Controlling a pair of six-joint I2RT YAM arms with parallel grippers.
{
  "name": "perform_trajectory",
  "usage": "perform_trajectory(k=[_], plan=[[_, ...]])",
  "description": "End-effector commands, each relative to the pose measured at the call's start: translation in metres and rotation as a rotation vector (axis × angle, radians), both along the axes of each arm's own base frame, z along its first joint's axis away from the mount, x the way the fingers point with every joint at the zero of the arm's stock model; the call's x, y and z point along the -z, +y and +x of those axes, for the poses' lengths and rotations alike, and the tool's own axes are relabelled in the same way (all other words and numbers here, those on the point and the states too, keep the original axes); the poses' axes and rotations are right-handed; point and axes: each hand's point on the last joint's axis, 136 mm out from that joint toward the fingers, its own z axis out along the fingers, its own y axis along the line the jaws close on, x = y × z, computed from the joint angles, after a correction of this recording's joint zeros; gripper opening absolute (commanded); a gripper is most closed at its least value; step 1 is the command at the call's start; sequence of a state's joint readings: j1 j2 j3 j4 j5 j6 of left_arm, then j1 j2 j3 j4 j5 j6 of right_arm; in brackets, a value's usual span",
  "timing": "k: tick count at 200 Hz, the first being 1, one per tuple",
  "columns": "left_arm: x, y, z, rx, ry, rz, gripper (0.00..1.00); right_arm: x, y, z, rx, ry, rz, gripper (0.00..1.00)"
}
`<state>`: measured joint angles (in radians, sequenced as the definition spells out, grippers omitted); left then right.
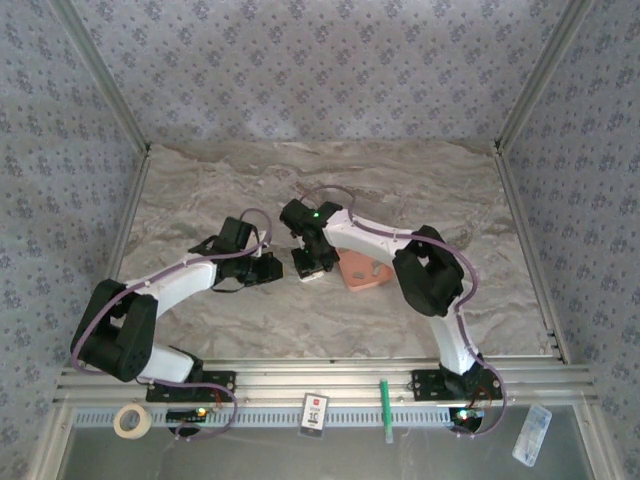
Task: Load the staples into the stapler
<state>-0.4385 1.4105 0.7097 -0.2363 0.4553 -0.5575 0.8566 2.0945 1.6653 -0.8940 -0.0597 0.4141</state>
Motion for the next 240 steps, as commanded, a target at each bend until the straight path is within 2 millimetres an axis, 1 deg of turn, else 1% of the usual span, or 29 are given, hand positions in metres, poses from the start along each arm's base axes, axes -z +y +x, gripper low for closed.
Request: perform_trajectory(k=[1, 22, 40, 77, 95, 108, 122, 152, 165, 178, 192, 222, 240], plan=[[-0.009, 0.001, 0.0, 0.017, -0.026, -0.002, 0.16, 0.044, -0.037, -0.019, 0.006, 0.075, -0.232, 0.35], [-0.01, 0.003, -0.001, 0.012, -0.031, -0.002, 0.16, 0.043, -0.037, -0.021, 0.0, 0.067, -0.262, 0.35], [-0.012, 0.005, -0.001, 0.005, -0.035, 0.002, 0.15, 0.043, -0.035, -0.024, 0.0, 0.07, -0.276, 0.35], [-0.012, 0.01, -0.005, -0.008, -0.037, 0.004, 0.16, 0.043, -0.029, -0.025, -0.008, 0.061, -0.284, 0.35], [-0.012, 0.011, -0.006, -0.013, -0.037, 0.001, 0.16, 0.038, -0.027, -0.024, -0.01, 0.051, -0.283, 0.34], [-0.013, 0.012, -0.006, -0.016, -0.037, -0.002, 0.16, 0.03, -0.025, -0.022, -0.011, 0.037, -0.274, 0.35], [-0.015, 0.013, -0.006, -0.021, -0.042, -0.002, 0.17, 0.016, -0.021, -0.018, -0.008, 0.011, -0.251, 0.39], [-0.019, 0.016, -0.005, -0.039, -0.055, -0.005, 0.18, -0.019, -0.011, -0.012, 0.022, -0.034, -0.141, 0.4], [-0.02, 0.018, -0.004, -0.044, -0.057, -0.006, 0.18, -0.029, -0.006, -0.012, 0.03, -0.037, -0.095, 0.4], [-0.02, 0.019, -0.005, -0.048, -0.059, -0.007, 0.18, -0.034, -0.001, -0.011, 0.035, -0.036, -0.058, 0.39], [-0.019, 0.02, -0.005, -0.048, -0.057, -0.008, 0.18, -0.036, 0.005, -0.01, 0.037, -0.028, -0.023, 0.37], [-0.019, 0.022, -0.006, -0.05, -0.058, -0.008, 0.18, -0.028, 0.016, -0.011, 0.033, 0.005, 0.018, 0.32], [-0.02, 0.022, -0.006, -0.051, -0.062, -0.012, 0.18, -0.023, 0.017, -0.01, 0.034, 0.015, 0.019, 0.3]])
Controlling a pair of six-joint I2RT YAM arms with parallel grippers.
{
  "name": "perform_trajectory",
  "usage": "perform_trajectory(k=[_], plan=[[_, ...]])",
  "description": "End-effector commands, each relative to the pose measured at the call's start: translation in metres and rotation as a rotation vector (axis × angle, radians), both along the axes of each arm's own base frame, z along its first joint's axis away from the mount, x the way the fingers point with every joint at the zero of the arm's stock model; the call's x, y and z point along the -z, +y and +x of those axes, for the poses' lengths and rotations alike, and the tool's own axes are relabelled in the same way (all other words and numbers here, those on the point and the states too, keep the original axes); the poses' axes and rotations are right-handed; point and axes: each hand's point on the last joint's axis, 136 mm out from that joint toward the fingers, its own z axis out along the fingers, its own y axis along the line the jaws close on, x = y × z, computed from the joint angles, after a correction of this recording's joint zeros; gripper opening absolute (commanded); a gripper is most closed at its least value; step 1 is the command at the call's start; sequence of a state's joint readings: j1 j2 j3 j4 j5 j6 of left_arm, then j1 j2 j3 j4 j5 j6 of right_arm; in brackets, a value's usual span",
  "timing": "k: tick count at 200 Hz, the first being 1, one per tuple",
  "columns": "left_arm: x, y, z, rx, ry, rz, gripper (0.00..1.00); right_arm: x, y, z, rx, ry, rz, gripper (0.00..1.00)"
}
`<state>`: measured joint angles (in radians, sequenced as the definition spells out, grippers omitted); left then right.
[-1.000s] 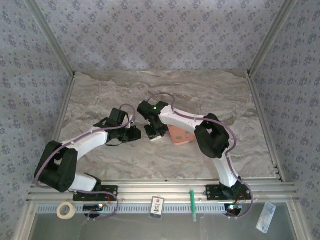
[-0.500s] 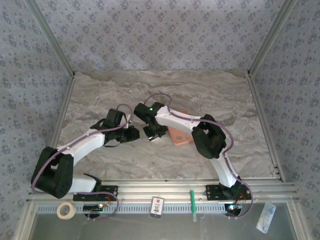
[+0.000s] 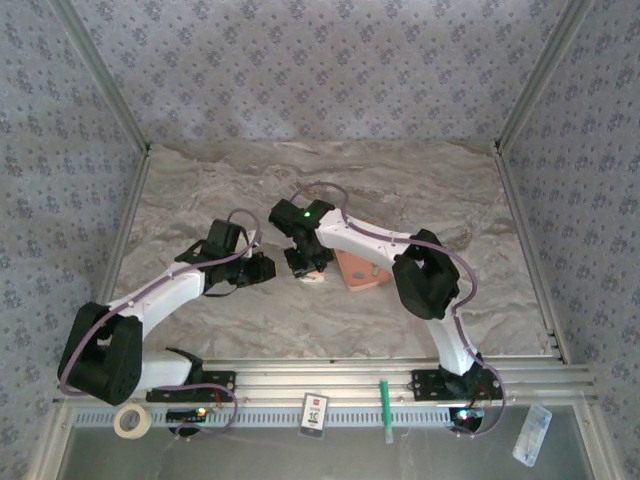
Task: Load the staples into the stapler
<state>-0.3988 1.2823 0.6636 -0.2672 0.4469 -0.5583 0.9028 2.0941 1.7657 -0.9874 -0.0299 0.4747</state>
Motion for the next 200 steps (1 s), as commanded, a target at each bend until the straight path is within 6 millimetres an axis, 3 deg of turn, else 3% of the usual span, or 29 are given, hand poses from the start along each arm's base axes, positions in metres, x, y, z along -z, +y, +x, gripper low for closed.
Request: perform_trajectory(k=[1, 82, 160, 200], plan=[[-0.003, 0.005, -0.001, -0.006, -0.012, 0.003, 0.18, 0.003, 0.004, -0.001, 0.015, 0.031, 0.029, 0.3], [-0.003, 0.005, 0.0, -0.006, -0.014, -0.003, 0.18, 0.027, 0.005, 0.005, 0.029, 0.073, 0.069, 0.23], [-0.001, 0.004, 0.001, -0.002, -0.008, -0.006, 0.18, 0.069, -0.022, -0.003, 0.054, 0.123, -0.038, 0.22], [0.0, 0.004, 0.001, -0.003, -0.005, -0.007, 0.19, 0.067, -0.021, -0.002, 0.049, 0.116, -0.039, 0.23]])
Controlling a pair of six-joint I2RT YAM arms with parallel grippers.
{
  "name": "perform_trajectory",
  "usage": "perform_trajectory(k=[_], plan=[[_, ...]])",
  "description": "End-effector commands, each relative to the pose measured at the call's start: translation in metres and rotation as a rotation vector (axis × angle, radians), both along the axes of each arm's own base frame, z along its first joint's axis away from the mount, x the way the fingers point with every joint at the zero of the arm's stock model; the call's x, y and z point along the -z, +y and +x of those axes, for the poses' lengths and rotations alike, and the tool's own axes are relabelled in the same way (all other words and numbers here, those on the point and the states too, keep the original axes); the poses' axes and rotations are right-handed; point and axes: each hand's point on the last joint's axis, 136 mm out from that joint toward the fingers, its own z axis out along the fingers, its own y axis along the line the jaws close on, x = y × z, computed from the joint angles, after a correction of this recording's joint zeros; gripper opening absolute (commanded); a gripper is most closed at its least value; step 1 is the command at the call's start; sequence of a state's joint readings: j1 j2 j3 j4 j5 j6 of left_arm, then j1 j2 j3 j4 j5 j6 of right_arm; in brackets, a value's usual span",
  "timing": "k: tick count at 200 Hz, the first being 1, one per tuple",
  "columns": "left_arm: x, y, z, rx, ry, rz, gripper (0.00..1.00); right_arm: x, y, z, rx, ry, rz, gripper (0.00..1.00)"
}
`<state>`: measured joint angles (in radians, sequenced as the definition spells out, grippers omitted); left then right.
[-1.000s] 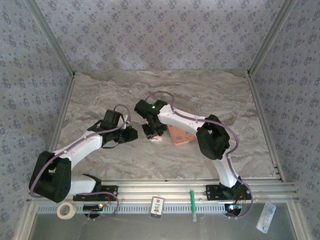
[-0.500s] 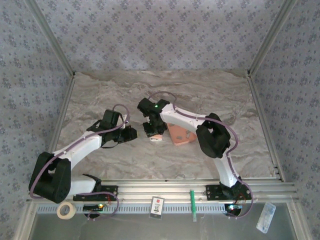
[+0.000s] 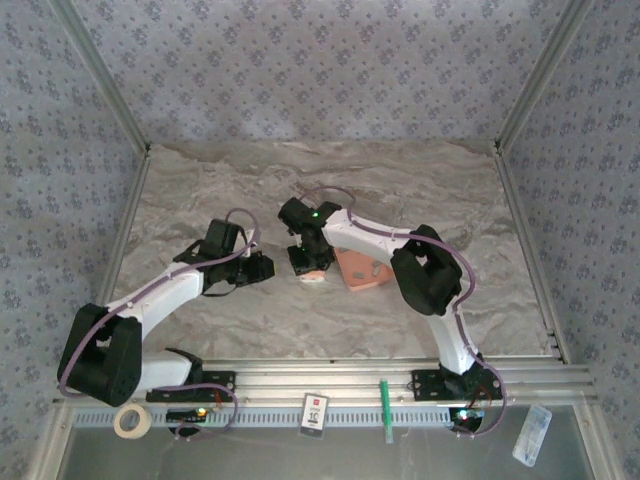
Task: Load the staples into the stapler
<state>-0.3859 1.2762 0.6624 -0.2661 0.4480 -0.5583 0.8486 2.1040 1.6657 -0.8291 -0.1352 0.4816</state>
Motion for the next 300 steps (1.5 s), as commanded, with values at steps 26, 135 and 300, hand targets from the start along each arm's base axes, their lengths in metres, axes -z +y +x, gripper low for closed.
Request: perform_trajectory(k=[26, 135, 300], plan=[[-0.001, 0.001, 0.0, 0.007, -0.008, -0.004, 0.19, 0.026, -0.021, -0.006, 0.006, 0.034, -0.116, 0.23], [0.001, 0.0, -0.002, 0.009, -0.007, -0.013, 0.19, 0.065, -0.035, -0.018, 0.019, 0.105, -0.22, 0.24], [-0.004, -0.001, 0.0, 0.006, -0.016, -0.023, 0.23, 0.036, -0.03, -0.008, 0.016, 0.034, -0.188, 0.25]])
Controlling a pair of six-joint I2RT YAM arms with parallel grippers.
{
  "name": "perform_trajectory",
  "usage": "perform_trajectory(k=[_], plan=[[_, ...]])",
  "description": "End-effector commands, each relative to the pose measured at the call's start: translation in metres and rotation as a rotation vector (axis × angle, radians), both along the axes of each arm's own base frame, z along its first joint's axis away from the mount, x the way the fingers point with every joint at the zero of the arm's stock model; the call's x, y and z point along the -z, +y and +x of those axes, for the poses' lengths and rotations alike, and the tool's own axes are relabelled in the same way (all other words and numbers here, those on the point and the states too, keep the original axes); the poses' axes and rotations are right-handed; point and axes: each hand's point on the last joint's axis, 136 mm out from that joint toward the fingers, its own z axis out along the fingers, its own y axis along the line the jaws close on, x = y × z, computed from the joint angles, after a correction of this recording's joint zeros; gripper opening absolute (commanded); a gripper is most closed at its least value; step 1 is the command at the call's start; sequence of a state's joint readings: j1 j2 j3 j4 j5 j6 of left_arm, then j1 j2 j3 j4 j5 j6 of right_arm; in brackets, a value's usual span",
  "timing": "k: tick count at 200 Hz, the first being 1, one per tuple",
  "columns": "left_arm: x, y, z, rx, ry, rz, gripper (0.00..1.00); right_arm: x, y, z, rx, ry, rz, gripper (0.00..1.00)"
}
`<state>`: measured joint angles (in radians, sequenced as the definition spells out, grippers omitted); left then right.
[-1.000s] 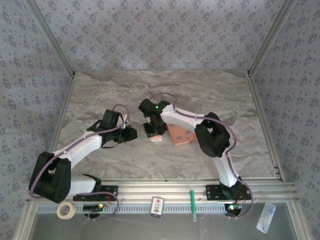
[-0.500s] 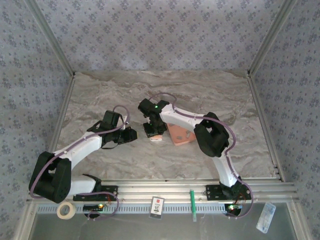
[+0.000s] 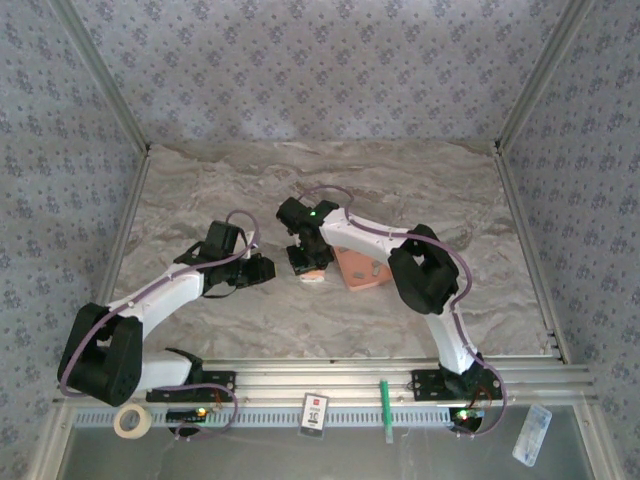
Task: Load the staples into the stapler
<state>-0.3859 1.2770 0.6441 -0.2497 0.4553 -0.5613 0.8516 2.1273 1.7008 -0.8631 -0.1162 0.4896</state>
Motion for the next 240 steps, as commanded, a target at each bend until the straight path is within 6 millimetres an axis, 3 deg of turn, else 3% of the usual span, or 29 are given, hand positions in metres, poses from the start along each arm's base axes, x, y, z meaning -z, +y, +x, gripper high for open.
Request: perform_trajectory(k=[1, 27, 54, 104, 144, 172, 194, 218, 223, 240], plan=[[-0.008, -0.001, 0.003, 0.004, -0.021, -0.018, 0.23, 0.032, -0.029, -0.009, 0.009, 0.029, -0.156, 0.25], [-0.012, -0.001, 0.004, 0.005, -0.03, -0.02, 0.24, -0.009, -0.019, 0.002, 0.011, -0.046, -0.077, 0.26], [-0.015, -0.002, 0.005, 0.003, -0.036, -0.023, 0.27, -0.034, -0.016, 0.006, 0.009, -0.084, -0.043, 0.27], [-0.019, -0.004, 0.008, 0.003, -0.047, -0.034, 0.42, -0.058, -0.026, 0.009, 0.028, -0.126, -0.026, 0.29], [-0.022, -0.008, 0.011, 0.008, -0.04, -0.054, 0.61, -0.076, -0.048, 0.015, 0.085, -0.18, -0.006, 0.38], [-0.03, -0.005, 0.02, -0.007, -0.09, -0.031, 0.76, -0.095, -0.084, 0.027, 0.16, -0.286, -0.008, 0.47], [-0.049, 0.008, 0.035, -0.038, -0.198, 0.054, 0.86, -0.111, -0.125, 0.036, 0.217, -0.404, -0.029, 0.56], [-0.08, 0.039, 0.054, -0.129, -0.381, 0.204, 0.96, -0.127, -0.178, 0.046, 0.317, -0.538, -0.013, 0.66], [-0.086, 0.047, 0.058, -0.155, -0.422, 0.234, 0.98, -0.12, -0.192, 0.044, 0.336, -0.547, -0.014, 0.67], [-0.104, 0.076, 0.067, -0.257, -0.558, 0.341, 1.0, -0.128, -0.227, 0.053, 0.418, -0.66, 0.047, 0.71]])
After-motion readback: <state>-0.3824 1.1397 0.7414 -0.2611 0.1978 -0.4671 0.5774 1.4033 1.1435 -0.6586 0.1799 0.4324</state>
